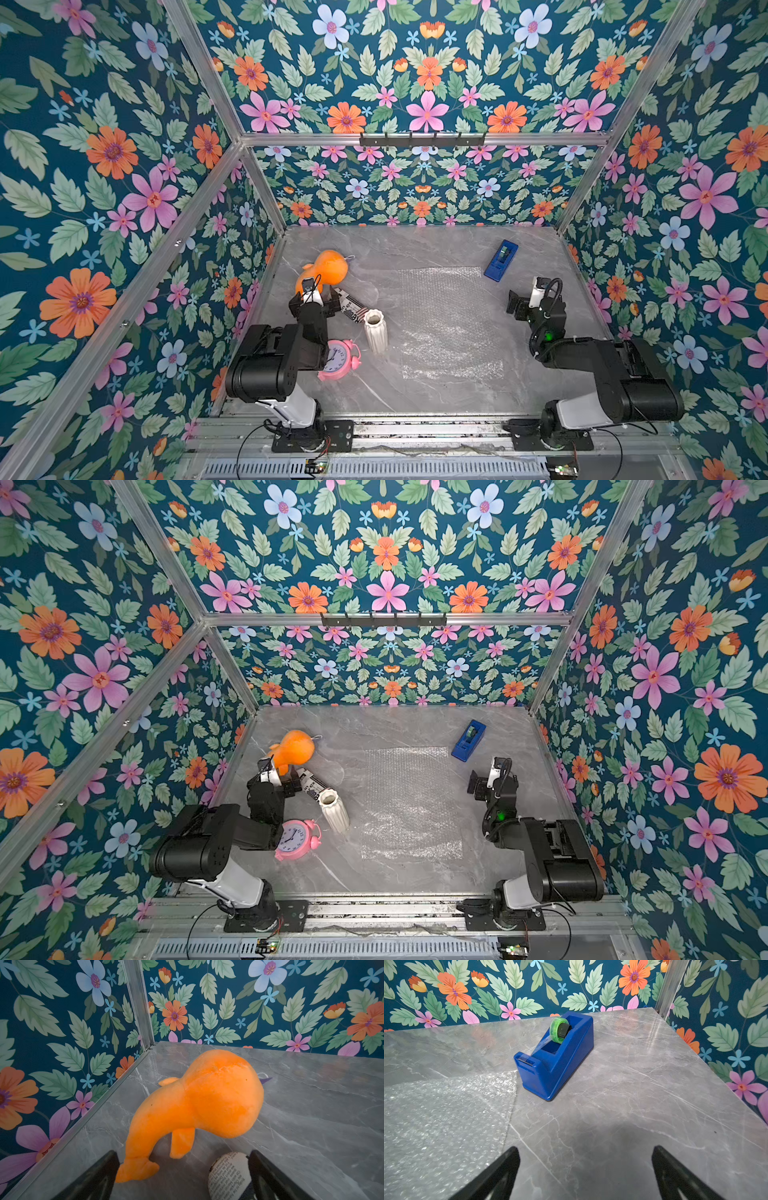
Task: Wrap vases in bubble wrap
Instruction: Pick up the vase from the center of the board.
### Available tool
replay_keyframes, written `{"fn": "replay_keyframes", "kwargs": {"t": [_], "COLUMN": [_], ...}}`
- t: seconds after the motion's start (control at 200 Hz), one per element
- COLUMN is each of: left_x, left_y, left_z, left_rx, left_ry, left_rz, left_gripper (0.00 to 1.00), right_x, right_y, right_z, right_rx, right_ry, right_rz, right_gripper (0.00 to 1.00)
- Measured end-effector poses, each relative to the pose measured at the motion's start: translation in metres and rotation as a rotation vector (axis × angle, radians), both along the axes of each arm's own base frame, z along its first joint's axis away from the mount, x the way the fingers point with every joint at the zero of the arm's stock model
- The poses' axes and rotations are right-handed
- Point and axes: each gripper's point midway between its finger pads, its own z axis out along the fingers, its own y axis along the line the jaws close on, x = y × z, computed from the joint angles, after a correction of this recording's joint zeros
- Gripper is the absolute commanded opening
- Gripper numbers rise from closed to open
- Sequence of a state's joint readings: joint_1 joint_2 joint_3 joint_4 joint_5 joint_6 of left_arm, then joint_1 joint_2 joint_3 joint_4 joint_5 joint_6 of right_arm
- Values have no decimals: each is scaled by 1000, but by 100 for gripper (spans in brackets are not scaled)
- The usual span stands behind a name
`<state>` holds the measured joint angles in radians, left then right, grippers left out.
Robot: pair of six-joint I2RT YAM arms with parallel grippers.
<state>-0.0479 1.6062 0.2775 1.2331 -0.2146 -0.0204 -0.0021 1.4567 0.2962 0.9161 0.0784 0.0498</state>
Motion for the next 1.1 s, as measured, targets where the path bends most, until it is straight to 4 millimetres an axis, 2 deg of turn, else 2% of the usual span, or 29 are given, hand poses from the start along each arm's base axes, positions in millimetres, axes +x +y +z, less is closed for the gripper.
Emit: {"fn": "replay_keyframes", "kwargs": {"t": [0.985,1.055,1.1], "left_x": [-1,-5,-8], "left_y": [0,1,2], "left_z": [1,10,23], "left_rx": [0,0,1], "left_ry": [-2,-16,-40], "left_rz": [1,4,15], "left_gripper": [100,100,100], "right_x": [-2,-6,-9], "right_y": [2,10,20], "right_z": [1,13,36], "right_rx": [-2,-19,-36], "right_ry": [-3,-19,-60], "right_rz": [4,23,50], "right_gripper": [100,100,99]}}
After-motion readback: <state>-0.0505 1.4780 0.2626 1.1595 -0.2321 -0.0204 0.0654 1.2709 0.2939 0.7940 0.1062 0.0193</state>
